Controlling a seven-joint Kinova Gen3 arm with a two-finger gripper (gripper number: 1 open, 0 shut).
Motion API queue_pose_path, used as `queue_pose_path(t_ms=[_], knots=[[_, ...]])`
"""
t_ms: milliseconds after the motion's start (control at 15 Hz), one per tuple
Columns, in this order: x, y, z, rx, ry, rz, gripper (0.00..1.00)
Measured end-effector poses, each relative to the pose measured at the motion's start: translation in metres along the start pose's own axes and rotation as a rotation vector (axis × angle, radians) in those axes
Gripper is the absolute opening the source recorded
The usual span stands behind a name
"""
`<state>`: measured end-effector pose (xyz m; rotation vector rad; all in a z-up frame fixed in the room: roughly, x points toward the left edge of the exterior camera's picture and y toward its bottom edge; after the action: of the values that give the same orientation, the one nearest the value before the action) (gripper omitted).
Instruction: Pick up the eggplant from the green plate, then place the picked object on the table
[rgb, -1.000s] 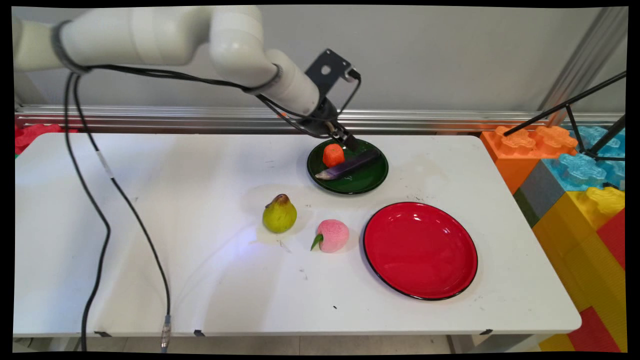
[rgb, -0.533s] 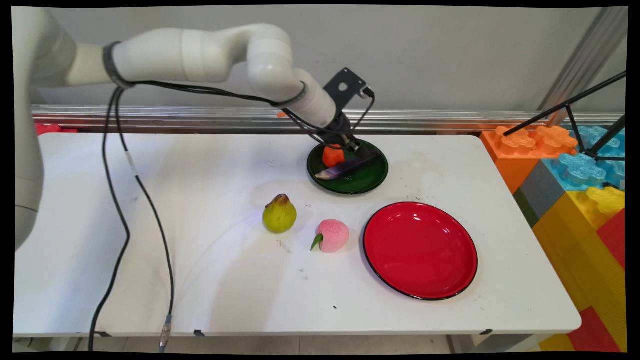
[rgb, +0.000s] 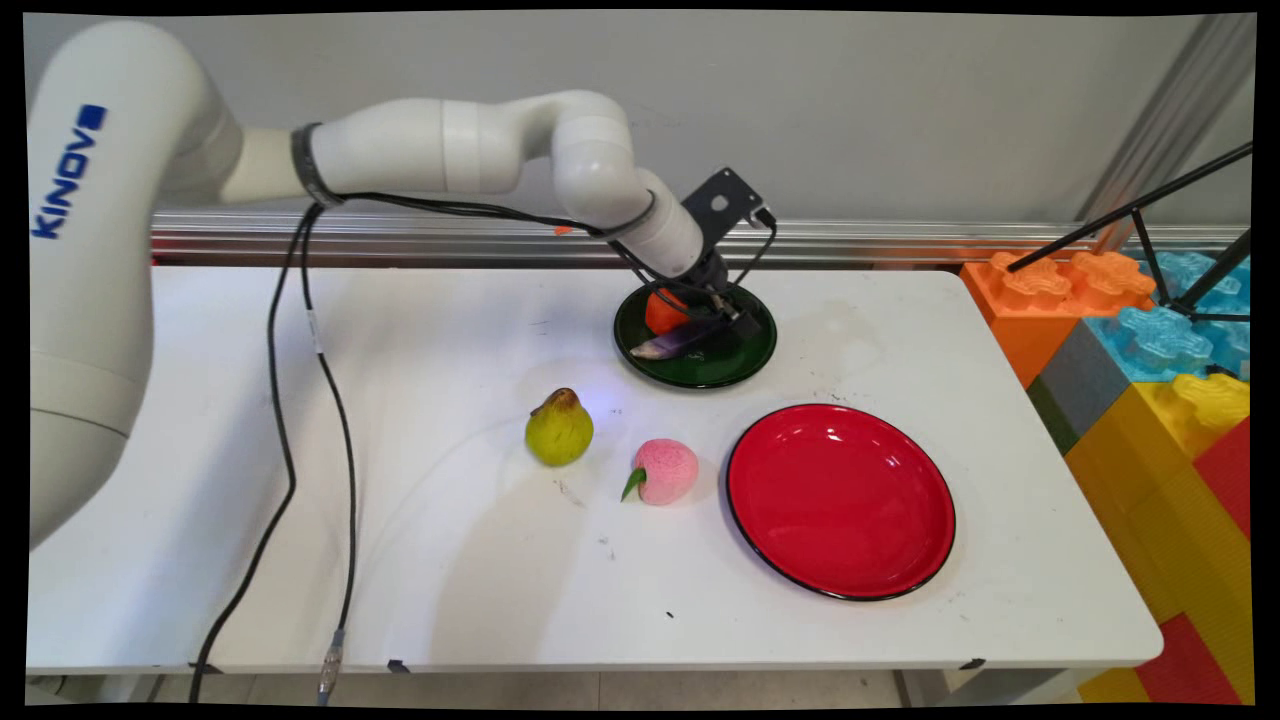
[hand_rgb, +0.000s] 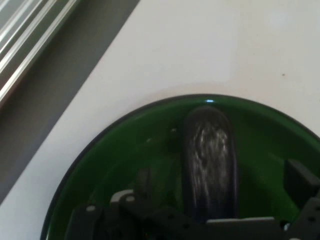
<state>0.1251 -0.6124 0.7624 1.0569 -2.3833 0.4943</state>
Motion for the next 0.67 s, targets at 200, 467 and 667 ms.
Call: queue_pose_path(t_ms=[200,467,667], knots=[[0.003,0.0,0.013,-0.003,0.0,0.021,1.0],[0.006,0.002,0.027,-0.008,-0.004,0.049,0.0],[0.008,0.006,0.032,-0.013,-0.017,0.064,0.0]])
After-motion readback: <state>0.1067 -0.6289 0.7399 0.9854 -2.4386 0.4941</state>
